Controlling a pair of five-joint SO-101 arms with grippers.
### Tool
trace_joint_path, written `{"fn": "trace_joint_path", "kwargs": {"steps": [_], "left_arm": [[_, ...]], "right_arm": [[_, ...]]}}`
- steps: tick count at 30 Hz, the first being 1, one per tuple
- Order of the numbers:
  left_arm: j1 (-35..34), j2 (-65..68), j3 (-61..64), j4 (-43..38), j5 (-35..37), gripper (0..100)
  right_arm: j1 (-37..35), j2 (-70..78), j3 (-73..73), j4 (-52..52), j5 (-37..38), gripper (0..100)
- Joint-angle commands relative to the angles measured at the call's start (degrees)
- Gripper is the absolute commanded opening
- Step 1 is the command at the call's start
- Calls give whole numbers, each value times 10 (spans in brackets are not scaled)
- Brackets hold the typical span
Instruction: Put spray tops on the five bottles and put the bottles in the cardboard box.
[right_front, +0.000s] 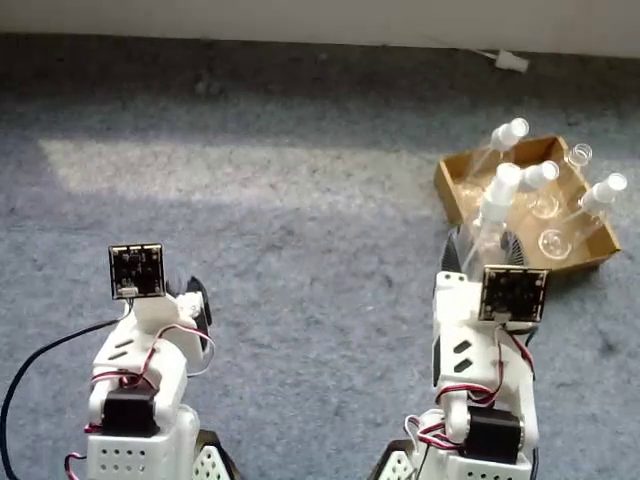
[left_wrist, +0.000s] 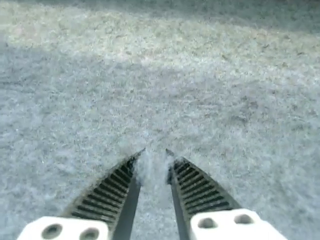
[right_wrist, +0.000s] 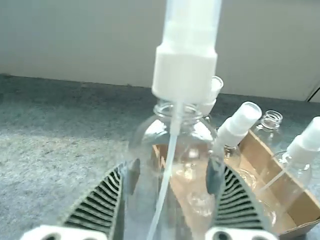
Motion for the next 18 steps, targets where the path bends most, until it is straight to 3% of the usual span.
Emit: {"fn": "trace_joint_path", "kwargs": {"steps": [1, 6, 18], "left_arm": [[-6, -7, 18, -3, -4, 34], [-5, -7, 41, -3, -4, 34], [-4, -7, 41, -3, -4, 34]], "right_arm": [[49, -5, 7, -80, -1, 135], [90, -3, 109, -273, -1, 135], [114, -1, 160, -363, -1, 135]]}}
